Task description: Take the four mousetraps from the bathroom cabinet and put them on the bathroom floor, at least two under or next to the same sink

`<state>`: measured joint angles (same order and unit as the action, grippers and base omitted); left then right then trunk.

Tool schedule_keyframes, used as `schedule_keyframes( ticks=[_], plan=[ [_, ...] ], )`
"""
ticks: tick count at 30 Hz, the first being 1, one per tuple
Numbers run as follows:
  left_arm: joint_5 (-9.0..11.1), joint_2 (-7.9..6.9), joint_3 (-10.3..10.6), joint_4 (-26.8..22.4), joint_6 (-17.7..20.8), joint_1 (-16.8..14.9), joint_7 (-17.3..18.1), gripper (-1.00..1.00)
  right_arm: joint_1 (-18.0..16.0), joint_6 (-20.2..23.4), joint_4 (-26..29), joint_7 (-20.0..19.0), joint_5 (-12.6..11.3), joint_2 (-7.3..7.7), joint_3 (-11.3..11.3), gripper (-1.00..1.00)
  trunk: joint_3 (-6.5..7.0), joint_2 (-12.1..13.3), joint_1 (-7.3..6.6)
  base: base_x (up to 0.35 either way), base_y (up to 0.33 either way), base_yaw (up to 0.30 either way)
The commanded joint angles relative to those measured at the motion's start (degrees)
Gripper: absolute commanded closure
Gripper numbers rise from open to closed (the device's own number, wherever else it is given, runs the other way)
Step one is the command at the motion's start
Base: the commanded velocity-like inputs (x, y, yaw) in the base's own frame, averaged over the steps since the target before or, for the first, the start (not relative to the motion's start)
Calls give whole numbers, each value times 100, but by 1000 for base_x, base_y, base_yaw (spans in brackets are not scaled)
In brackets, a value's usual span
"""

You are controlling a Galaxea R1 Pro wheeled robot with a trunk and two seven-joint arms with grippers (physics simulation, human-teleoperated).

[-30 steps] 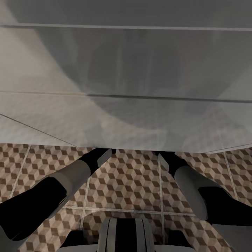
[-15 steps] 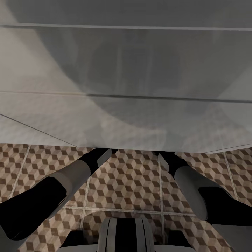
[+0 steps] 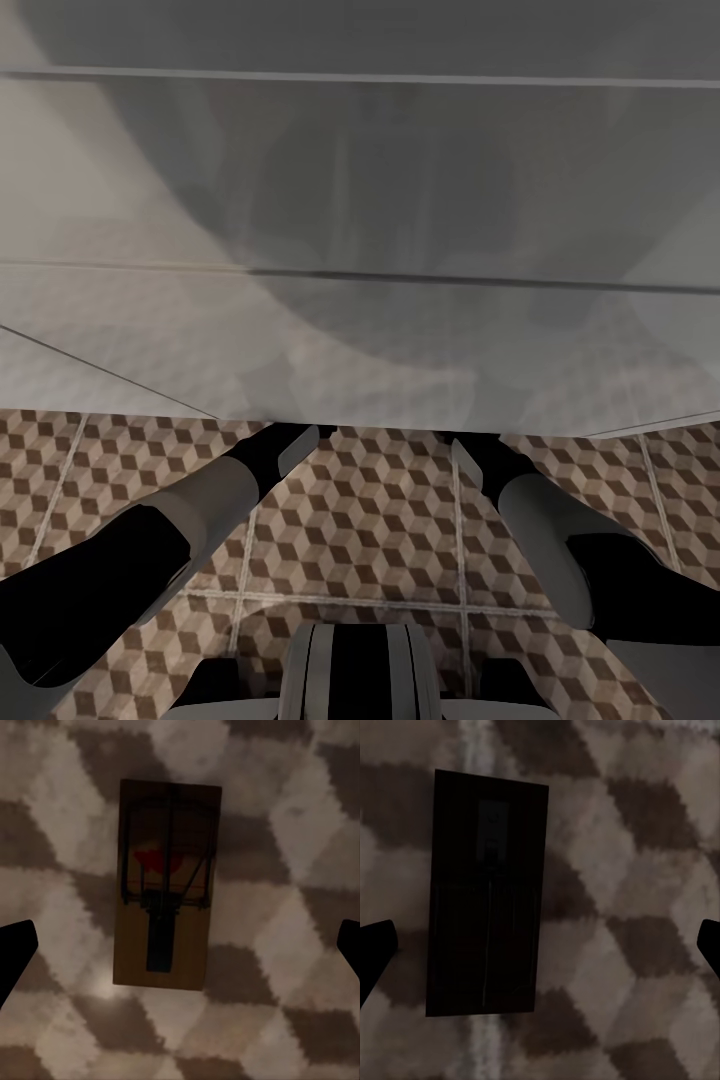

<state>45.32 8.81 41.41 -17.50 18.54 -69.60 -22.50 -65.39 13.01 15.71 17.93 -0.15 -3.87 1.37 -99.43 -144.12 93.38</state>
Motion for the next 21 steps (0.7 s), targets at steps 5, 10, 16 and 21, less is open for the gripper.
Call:
schedule_keyframes(
  ticks=[5,10,16,21],
  plan=[
    [21,-2,-28,-26,-12,-17,0,-100,0,0,0,0,0,0,-1,-100,1,0,-1,0,0,0],
    [15,-2,-28,-54,-23,-12,0,-100,-1,-4,-1,0,3,0,-1,-100,1,0,-1,0,0,0],
    [13,-15,-26,-128,-36,-8,14,-100,0,-8,1,0,6,0,-2,-100,1,0,-1,0,0,0],
    [12,-45,-17,-369,-62,6,36,-100,-1,-8,2,0,6,0,-2,-100,1,0,-1,0,0,0]
  ],
)
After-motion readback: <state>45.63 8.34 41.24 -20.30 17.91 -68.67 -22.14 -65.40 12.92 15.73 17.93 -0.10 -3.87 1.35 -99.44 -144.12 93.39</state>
